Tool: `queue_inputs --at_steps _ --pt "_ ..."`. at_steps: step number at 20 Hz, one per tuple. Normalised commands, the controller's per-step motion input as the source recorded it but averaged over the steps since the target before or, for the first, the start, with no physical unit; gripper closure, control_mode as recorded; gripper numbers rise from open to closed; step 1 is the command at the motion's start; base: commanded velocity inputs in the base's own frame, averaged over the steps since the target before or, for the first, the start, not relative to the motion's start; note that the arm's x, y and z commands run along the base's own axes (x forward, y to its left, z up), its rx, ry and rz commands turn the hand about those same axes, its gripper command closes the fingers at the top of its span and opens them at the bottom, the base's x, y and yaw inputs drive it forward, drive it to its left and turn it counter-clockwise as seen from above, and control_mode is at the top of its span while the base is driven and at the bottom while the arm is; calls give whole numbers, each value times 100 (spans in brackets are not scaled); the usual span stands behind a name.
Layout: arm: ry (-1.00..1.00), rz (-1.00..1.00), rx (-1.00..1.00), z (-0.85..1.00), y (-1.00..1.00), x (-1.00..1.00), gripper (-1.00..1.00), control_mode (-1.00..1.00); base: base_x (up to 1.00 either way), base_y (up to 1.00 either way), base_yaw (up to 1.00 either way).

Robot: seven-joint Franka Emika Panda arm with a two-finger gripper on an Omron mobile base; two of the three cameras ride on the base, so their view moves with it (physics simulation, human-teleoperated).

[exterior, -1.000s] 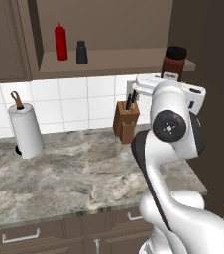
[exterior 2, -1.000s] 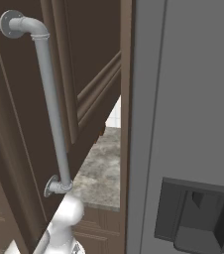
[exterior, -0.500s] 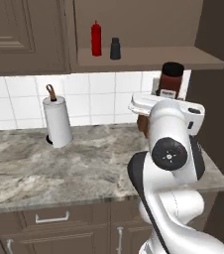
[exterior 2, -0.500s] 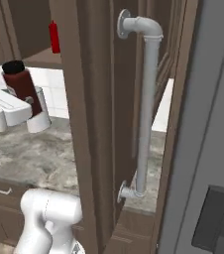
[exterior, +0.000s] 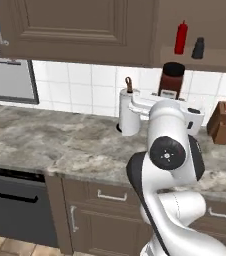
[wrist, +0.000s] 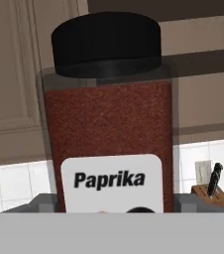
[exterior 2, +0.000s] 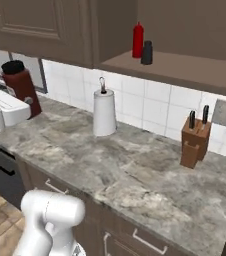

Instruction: Collect the paprika, ketchup, and shaker from the cabinet and place them next to the stove.

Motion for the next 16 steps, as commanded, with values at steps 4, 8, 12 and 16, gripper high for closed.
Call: queue_inputs --at_steps 4,8,12,16 --pt "0 0 0 0 0 0 100 100 0 62 57" --pt "0 0 0 0 0 0 100 100 0 60 59" --pt "0 0 0 0 0 0 100 100 0 60 60" --pt "0 0 0 0 0 0 100 100 0 61 59"
